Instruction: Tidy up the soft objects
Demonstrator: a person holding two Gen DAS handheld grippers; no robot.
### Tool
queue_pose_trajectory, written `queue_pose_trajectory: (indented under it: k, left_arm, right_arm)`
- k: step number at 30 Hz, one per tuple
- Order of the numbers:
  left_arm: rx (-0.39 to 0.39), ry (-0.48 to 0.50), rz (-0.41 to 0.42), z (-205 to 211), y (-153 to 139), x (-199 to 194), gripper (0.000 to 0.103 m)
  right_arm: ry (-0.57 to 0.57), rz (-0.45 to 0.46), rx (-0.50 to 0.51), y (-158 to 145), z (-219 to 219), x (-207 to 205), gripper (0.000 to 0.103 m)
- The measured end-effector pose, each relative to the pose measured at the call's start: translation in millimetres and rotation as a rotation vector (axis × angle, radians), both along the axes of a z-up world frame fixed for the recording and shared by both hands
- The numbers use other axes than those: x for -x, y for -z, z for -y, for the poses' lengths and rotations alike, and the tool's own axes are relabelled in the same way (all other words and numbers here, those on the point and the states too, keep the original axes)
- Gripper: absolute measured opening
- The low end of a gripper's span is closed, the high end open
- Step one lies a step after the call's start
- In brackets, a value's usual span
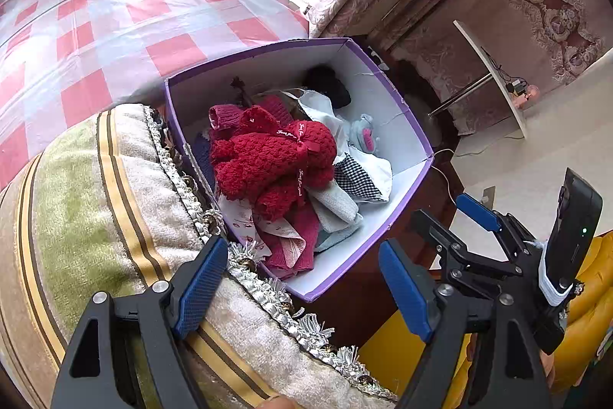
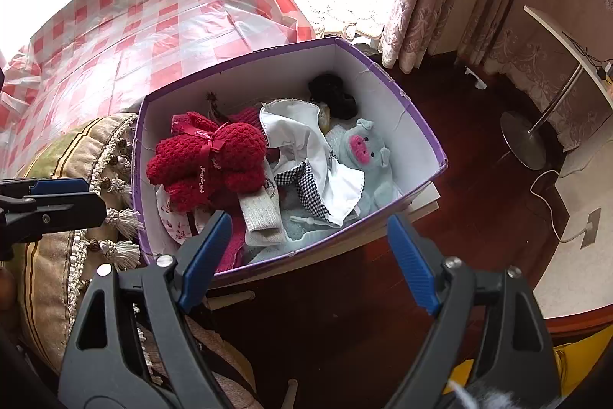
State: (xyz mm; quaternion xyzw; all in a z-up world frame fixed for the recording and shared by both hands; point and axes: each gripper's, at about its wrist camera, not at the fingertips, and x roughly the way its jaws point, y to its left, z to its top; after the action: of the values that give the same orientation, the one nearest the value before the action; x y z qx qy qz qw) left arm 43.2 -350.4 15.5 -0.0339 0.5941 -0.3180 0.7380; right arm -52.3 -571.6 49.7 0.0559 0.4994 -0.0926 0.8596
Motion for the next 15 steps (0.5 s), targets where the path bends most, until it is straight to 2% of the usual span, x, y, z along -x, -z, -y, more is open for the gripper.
queue_pose_trajectory:
  k: [15]
  left_arm:
    - [0.001,-0.003,-0.002,0.7,2.1,-1.1,0.083]
  right_arm:
    - [0.000,-0.005,-0.001,1.2,0.3,0.4,0.085]
